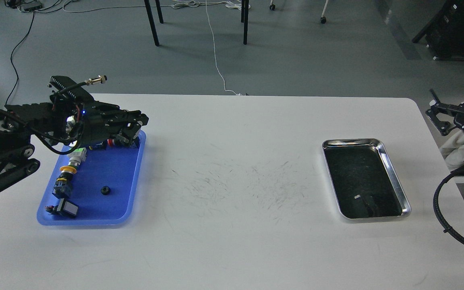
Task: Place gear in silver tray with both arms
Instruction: 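Lift the gear and carry it toward the silver tray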
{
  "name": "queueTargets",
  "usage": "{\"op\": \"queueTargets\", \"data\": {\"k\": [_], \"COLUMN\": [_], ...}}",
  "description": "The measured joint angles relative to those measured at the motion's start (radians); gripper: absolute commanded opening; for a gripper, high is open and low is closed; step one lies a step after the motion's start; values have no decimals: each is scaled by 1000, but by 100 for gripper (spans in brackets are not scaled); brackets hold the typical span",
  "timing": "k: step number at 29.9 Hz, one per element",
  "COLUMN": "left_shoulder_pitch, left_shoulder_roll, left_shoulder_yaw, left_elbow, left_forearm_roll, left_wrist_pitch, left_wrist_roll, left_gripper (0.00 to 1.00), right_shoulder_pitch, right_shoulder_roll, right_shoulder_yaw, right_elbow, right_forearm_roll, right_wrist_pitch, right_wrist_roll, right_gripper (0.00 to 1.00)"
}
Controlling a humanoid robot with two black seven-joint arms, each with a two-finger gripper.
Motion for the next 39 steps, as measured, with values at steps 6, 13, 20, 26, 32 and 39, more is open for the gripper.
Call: {"op": "queueTargets", "data": {"k": [6, 13, 20, 26, 32, 39], "left_shoulder_pitch": [-65, -81, -74, -72, -63, -24], "left_shoulder_roll": [-100, -346, -618, -801, -822, -824], "left_shoulder_yaw": [-2, 7, 63, 69, 70, 64], "left_elbow": [-58, -40, 85, 228, 393, 440], "left_forearm_roll": [-1, 4, 8, 8, -3, -16], "left_wrist_pitch": [-71, -113, -115, -102, -39, -8], "left_wrist_roll": [53, 133, 172, 176, 177, 187], "left_gripper": [5, 5, 5, 5, 5, 6], "right_shoulder_pitch": [0, -2, -5, -8, -9, -10], "right_shoulder_roll": [0, -2, -2, -2, -2, -2], "right_shoulder_yaw": [4, 7, 7, 8, 10, 10], "right_elbow": [-1, -3, -3, -2, -1, -1], "right_forearm_roll": [-1, -1, -1, -1, -1, -1], "right_wrist_pitch": [1, 0, -3, -5, -5, -5], "right_wrist_roll": [-1, -1, -1, -1, -1, -1], "right_gripper": [99, 99, 99, 99, 99, 99]}}
